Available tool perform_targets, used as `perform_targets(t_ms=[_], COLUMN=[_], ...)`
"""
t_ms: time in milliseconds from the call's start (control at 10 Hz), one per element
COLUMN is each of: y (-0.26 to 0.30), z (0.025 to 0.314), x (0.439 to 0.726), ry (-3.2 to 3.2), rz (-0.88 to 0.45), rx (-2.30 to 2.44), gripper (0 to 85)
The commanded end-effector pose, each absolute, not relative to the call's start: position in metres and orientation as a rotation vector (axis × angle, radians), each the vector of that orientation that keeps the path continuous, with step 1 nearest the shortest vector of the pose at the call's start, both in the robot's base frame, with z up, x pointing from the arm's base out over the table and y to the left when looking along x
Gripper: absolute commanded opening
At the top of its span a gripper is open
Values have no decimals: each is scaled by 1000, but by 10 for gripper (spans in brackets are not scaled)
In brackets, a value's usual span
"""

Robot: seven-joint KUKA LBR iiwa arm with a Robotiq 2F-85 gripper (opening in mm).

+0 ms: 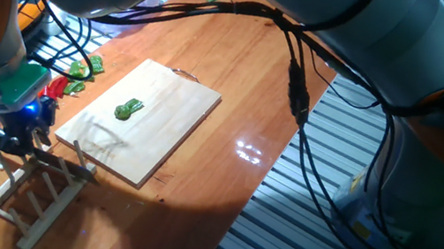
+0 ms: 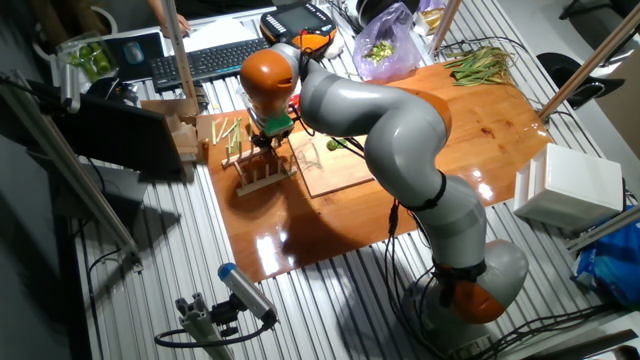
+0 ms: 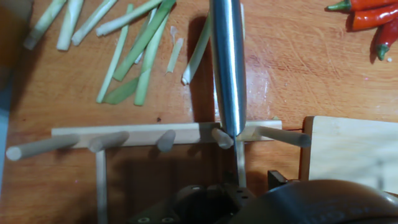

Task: Chop the chili peppers

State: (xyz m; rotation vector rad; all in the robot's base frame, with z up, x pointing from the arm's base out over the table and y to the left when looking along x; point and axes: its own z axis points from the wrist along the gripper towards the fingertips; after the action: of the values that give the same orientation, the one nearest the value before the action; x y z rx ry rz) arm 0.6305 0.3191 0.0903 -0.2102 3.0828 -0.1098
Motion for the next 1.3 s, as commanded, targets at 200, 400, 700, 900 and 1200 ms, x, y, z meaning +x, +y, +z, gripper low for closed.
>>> perform_targets(t_ms=[200,400,700,900,1200], y=[317,316,315,312,309], z=[88,87,89,101,146], x=[631,631,632,630,621], ry=[3086,3095,3106,3108,3114], rz=[-105,-95,-41,9,68], rx=[-233,-248,-240,-220,-132], gripper=[170,0,0,0,0])
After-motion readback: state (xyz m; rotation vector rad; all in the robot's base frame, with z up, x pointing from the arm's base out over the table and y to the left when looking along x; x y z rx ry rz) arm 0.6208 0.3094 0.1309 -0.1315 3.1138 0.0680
